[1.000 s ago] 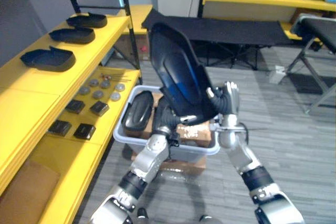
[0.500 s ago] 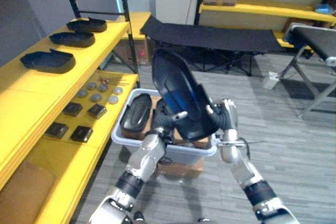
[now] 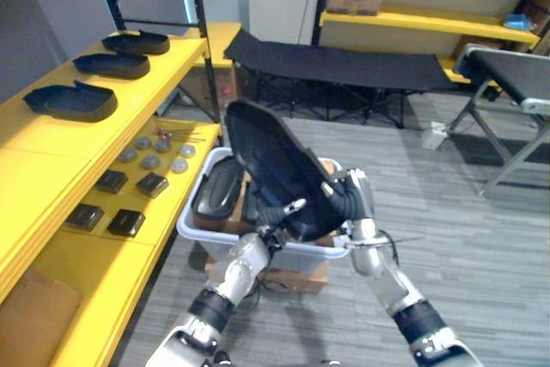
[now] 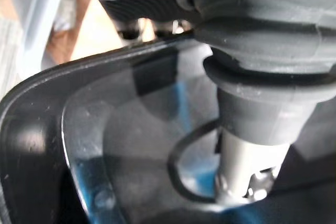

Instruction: Walk over and take plastic housings, then place them on the shelf

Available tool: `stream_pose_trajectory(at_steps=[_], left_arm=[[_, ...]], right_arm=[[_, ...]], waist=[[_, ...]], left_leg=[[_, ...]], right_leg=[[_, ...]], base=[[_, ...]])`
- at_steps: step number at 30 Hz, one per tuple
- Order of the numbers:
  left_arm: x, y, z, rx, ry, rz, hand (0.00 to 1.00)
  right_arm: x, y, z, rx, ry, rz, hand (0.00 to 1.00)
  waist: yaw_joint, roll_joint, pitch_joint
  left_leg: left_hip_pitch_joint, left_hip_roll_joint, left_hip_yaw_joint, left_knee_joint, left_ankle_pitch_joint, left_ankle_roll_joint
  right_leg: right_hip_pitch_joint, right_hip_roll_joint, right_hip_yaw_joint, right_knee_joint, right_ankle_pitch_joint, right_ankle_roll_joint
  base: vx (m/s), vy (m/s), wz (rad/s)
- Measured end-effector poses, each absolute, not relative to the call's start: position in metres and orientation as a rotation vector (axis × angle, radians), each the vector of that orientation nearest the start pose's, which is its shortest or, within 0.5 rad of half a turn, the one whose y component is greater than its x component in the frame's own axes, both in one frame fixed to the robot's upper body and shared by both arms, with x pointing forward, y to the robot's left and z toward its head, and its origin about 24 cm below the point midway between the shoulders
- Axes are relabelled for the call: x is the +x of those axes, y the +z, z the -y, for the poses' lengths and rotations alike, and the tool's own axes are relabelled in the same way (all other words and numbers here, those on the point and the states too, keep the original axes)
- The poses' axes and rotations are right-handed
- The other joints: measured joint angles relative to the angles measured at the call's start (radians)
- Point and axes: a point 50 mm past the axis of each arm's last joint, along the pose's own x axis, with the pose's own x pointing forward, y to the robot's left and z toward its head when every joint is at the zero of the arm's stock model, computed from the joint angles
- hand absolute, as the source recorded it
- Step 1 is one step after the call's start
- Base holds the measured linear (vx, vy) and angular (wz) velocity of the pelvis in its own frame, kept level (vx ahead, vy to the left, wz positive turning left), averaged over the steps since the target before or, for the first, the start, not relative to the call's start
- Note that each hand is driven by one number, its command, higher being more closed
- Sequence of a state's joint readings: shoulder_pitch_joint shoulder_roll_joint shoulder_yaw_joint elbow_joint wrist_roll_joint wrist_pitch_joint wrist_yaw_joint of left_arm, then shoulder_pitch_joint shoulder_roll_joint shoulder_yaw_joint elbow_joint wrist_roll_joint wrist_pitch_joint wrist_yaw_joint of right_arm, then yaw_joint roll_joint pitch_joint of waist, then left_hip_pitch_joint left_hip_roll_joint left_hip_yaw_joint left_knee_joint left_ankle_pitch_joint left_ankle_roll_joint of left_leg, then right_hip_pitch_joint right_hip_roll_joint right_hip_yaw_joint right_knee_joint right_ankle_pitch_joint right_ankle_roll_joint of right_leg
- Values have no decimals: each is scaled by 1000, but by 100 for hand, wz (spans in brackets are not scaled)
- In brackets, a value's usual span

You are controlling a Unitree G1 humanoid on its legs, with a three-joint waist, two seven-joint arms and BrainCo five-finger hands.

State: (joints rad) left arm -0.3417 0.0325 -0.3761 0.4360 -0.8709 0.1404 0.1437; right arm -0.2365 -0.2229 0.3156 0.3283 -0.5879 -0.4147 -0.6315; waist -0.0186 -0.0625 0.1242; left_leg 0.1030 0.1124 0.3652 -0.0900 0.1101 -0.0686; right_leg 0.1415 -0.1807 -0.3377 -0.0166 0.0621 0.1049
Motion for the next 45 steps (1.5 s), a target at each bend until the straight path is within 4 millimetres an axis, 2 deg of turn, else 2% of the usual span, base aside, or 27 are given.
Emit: stream_pose_trajectory(at_steps=[7, 8, 13, 18, 22, 28, 30, 32, 35, 38, 40, 42, 45], left_arm=[[291, 12, -51, -653, -237, -400, 100], [291, 13, -51, -663, -237, -394, 100], [287, 11, -50, -682, -233, -371, 100], [286, 14, -54, -623, -214, -306, 100], [284, 29, -61, -497, -155, -187, 100], [288, 70, -84, -321, 17, 78, 100], [289, 80, -93, -255, 100, 140, 100], [288, 80, -101, -180, 166, 169, 100], [284, 77, -110, -81, 238, 185, 100], [281, 71, -125, -40, 311, 167, 100], [278, 67, -136, -31, 355, 149, 100], [275, 67, -141, -32, 373, 153, 100], [264, 70, -153, -42, 405, 181, 100]], right_arm=[[269, 68, 105, -566, -84, 587, 100], [269, 68, 105, -560, -89, 586, 0], [262, 69, 104, -476, -75, 586, 0], [258, 66, 107, -391, -40, 554, 0], [255, 68, 111, -352, -27, 543, 0], [260, 97, 125, -292, 49, 565, 0], [263, 115, 136, -269, 52, 584, 0], [268, 132, 150, -225, 13, 606, 0], [266, 158, 178, -168, -46, 650, 0], [261, 171, 195, -103, -38, 668, 0], [254, 173, 209, 9, -40, 673, 0], [247, 172, 220, 45, -76, 674, 0], [232, 154, 244, 104, -202, 621, 0]], waist=[[0, 0, 0], [-1, 0, 0], [-12, 0, 0], [-20, -1, -1], [-20, -3, -2], [-15, -3, -2], [-11, -3, -3], [-10, -2, -3], [-12, 0, -6], [-26, 13, -16], [-29, 27, -26], [-33, 30, -28], [-49, 33, -30]], left_leg=[[0, -2, 2, 0, -1, 0], [0, -2, 2, 0, -1, 0], [0, -2, 5, 0, -2, -1], [0, -2, 6, 0, -5, -4], [0, -3, 8, 0, -2, 1], [4, -9, 3, 0, 2, 3], [7, -10, 2, 0, 4, 4], [12, -11, 2, 0, 4, 4], [18, -12, 2, 0, 0, -1], [17, -12, 7, 0, 0, 0], [15, -9, 21, -1, -1, 0], [15, -8, 24, -1, -1, 0], [13, -4, 26, -1, -1, -1]], right_leg=[[1, 0, 6, -5, 3, 1], [0, -1, 7, -6, 4, 1], [-1, -1, 7, -8, 5, 1], [-1, -1, 6, -8, 5, 1], [-1, -1, -1, -5, 6, 2], [1, 2, -8, 8, 6, 2], [3, 2, -8, 11, 6, 2], [8, 1, -7, 11, 4, 0], [14, 0, -7, 8, -3, -2], [10, 1, -1, 1, -5, 0], [-1, 3, 12, -5, -5, 1], [-1, 4, 13, -10, -4, 2], [-2, 8, 13, -12, -4, 2]], base=[[0, 3, 0], [0, 0, 0], [0, 0, 0], [0, 0, 0], [0, 0, 1], [0, 0, 3], [0, 0, 0], [0, 0, 0], [0, 0, 0], [0, 0, -4], [3, 2, -16], [6, 3, -7], [39, 6, -2]])
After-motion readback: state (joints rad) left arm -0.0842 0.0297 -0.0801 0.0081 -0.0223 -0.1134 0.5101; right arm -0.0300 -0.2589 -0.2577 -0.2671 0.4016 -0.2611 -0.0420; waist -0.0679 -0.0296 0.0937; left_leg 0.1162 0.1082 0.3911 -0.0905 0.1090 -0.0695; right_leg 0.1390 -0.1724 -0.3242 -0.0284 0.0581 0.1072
